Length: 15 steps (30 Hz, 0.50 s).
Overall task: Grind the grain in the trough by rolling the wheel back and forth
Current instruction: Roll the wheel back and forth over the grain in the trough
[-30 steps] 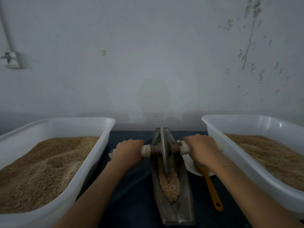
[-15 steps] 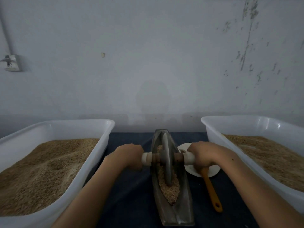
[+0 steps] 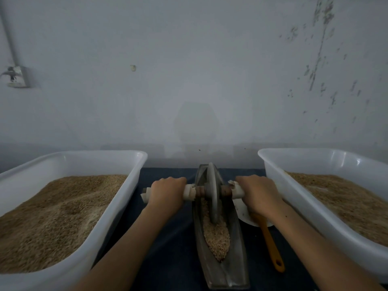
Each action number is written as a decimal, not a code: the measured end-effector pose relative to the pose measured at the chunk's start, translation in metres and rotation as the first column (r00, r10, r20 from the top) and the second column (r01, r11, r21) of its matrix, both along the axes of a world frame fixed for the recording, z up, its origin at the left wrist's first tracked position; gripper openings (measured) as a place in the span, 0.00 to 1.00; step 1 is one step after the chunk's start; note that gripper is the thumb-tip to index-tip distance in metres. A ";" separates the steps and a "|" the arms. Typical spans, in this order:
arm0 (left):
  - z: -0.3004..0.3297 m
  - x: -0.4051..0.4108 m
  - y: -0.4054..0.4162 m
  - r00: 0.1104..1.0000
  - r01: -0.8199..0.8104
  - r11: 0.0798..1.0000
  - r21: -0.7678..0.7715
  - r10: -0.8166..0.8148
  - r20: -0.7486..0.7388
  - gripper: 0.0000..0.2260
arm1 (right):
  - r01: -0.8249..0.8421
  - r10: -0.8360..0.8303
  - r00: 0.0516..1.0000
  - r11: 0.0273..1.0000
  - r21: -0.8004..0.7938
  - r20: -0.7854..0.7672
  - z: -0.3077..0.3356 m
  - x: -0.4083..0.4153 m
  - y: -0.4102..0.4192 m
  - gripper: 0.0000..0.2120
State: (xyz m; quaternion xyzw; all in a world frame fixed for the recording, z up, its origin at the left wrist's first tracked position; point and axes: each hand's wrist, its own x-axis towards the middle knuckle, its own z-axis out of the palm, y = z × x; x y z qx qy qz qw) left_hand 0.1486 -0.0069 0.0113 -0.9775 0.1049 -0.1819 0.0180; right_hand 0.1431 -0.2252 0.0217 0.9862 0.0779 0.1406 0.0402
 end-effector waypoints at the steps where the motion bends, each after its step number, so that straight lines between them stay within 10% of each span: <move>1: -0.001 0.000 0.000 1.000 0.003 1.000 -0.004 -0.003 0.014 0.06 | -0.001 0.001 1.000 1.000 0.005 -0.002 0.000 0.000 0.000 0.06; 6: 0.001 0.002 0.002 1.000 0.012 1.000 0.020 -0.011 -0.019 0.07 | 0.018 -0.021 0.993 0.999 -0.026 -0.116 0.007 -0.003 0.000 0.07; 15: 0.015 0.004 0.007 0.866 0.051 0.998 0.020 -0.034 -0.499 0.15 | 0.004 -0.046 0.857 0.997 -0.083 -0.513 0.025 -0.008 -0.005 0.14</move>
